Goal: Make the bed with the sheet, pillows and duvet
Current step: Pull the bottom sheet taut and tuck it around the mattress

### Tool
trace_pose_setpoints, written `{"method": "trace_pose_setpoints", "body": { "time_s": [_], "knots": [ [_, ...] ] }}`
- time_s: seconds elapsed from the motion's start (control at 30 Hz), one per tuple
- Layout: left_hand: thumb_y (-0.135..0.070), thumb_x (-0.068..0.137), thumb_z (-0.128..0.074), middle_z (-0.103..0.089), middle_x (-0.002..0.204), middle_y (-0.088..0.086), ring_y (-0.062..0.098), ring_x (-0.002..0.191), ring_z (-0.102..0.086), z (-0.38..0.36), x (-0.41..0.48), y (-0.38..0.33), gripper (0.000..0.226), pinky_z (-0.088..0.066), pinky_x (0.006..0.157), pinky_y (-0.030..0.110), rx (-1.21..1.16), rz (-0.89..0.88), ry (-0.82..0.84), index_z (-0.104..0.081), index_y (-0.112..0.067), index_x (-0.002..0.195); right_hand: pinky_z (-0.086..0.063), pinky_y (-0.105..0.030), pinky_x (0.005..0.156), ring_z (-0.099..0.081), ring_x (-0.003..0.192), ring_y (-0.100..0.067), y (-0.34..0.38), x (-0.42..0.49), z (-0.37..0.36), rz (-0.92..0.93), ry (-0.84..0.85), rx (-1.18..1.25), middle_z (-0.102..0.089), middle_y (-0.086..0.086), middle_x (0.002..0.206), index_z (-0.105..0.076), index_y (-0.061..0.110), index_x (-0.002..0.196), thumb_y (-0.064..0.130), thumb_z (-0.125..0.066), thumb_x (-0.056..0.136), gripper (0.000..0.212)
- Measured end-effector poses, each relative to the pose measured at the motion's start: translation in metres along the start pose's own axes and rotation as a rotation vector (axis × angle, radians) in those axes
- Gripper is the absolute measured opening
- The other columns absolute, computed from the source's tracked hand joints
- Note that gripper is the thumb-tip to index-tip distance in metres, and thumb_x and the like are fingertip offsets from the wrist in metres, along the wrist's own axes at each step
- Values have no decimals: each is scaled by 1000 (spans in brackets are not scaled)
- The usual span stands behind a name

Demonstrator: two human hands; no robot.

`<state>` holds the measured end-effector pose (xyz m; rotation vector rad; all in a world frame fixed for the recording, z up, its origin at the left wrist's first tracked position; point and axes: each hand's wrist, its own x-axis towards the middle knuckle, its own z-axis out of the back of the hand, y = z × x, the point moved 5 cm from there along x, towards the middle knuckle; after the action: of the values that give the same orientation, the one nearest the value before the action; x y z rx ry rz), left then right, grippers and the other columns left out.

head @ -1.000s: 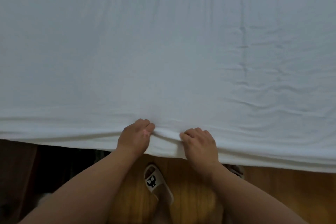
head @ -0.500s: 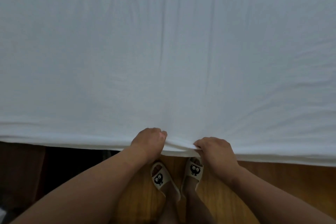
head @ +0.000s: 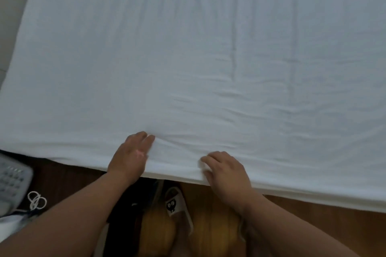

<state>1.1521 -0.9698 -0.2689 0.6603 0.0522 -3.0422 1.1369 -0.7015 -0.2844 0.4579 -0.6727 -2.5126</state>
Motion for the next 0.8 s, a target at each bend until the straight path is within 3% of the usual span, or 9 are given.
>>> {"method": "trace_pose_setpoints", "body": {
  "time_s": [0.07,0.13,0.23,0.33,0.4,0.47,0.63,0.8],
  "knots": [
    [-11,67,-87,-58,127,14,35,113,-59,8,4,14,67,-56,87,41,-3,-81,-28,-61,-5,129,-49,-28,85,-57,100,-13,26,22,-11,-27,-14,26,-63,11,113,-64,28,118,31,-61,86,32],
    [-9,56,-92,-65,108,13,33,95,-66,7,4,26,60,-59,71,38,33,-150,-54,-69,-4,110,-48,-29,86,-56,100,-15,57,42,-29,-40,1,24,-63,10,111,-65,28,116,31,-61,85,31],
    [1,54,-88,-63,80,8,28,70,-62,5,7,32,36,-50,53,30,29,-266,-105,-68,-8,82,-47,-30,79,-57,91,-16,82,60,-49,-96,21,-62,-65,8,100,-70,26,101,23,-60,85,19],
    [5,49,-85,-58,65,4,23,57,-58,1,17,38,32,-44,43,27,21,-291,-112,-65,-12,68,-49,-29,73,-59,84,-15,84,69,-61,-144,29,-155,-68,9,91,-74,28,96,20,-62,87,16],
    [0,70,-76,-61,77,1,20,71,-60,-5,25,43,22,-48,52,30,18,-284,-68,-65,-14,82,-51,-30,74,-62,87,-15,80,76,-60,-156,25,-142,-71,10,94,-76,29,100,26,-60,92,18],
    [-8,92,-53,-59,95,-2,19,89,-56,-13,29,53,16,-46,68,31,16,-235,-4,-60,-20,101,-49,-30,76,-64,92,-15,76,82,-58,-157,45,-103,-72,10,98,-75,30,104,32,-56,96,20],
    [-8,94,-44,-58,96,-4,15,84,-46,-26,2,54,22,-35,70,26,-60,-237,59,-58,-22,104,-47,-29,74,-65,88,-13,81,60,-62,-156,123,-41,-72,11,94,-73,32,104,38,-49,94,26],
    [-18,103,-43,-57,119,-7,12,110,-49,-26,-16,67,28,-45,91,26,-172,-283,112,-58,-24,126,-48,-26,81,-62,95,-7,91,48,-60,-180,142,-24,-69,14,102,-70,34,112,39,-48,96,28]
  ]
}}
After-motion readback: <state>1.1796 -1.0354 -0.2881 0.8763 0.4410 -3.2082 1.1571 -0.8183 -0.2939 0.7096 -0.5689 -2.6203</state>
